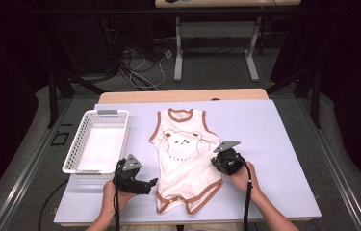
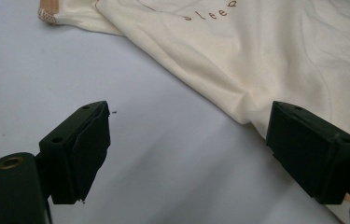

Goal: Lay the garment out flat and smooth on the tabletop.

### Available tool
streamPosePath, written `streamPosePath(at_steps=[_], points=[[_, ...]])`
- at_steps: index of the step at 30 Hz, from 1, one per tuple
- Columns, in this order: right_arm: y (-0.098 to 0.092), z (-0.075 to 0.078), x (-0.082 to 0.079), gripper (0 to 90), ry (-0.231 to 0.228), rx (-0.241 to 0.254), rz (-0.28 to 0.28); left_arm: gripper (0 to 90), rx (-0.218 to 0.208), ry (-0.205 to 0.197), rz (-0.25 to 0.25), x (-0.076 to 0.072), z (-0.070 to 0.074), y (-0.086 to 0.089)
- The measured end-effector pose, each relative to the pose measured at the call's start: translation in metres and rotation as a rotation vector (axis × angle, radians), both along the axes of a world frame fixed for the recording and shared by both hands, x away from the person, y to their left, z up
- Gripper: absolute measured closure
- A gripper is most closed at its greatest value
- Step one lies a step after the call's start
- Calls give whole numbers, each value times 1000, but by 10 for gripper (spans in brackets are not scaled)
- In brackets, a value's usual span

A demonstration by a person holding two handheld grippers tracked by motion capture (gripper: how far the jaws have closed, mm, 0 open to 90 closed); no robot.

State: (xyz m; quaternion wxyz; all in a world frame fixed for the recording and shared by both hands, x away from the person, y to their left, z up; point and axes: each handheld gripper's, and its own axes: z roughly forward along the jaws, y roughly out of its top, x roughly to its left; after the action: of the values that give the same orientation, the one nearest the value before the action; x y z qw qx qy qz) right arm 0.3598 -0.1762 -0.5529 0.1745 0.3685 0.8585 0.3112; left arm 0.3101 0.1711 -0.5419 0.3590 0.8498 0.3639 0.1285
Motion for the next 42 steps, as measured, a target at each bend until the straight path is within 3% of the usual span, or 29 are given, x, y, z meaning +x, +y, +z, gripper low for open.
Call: streamPosePath(at_steps=[1,2,5,10,11,13,16,23,26,29,35,42], points=[[0,-1,0,900,-15,15,-7,141,-1,-2,1,0,0,0],[-1,0,0,900,-13,-12,-12,142,-2,-2,3,0,0,0],[-5,0,2,900,-36,-15,-29,142,-1,0,3,1,0,0],[-13,1,5,900,-31,-8,-66,144,4,2,1,1,-1,0],[-14,2,5,871,-31,0,-65,144,2,-5,5,1,-1,0],[-13,3,5,720,-31,40,-57,143,-1,9,7,1,-1,1],[-11,8,3,575,-14,57,-36,124,-12,3,12,2,-1,2],[5,8,-3,366,28,82,69,103,-11,-3,15,2,-2,1],[12,6,-5,403,38,70,83,101,-12,9,11,2,-1,2],[17,0,-5,547,38,39,104,101,-11,9,8,2,-1,2],[18,-2,-5,869,33,55,90,100,-6,7,8,2,-3,1],[18,0,-7,900,9,24,81,100,-3,17,5,2,-3,1]])
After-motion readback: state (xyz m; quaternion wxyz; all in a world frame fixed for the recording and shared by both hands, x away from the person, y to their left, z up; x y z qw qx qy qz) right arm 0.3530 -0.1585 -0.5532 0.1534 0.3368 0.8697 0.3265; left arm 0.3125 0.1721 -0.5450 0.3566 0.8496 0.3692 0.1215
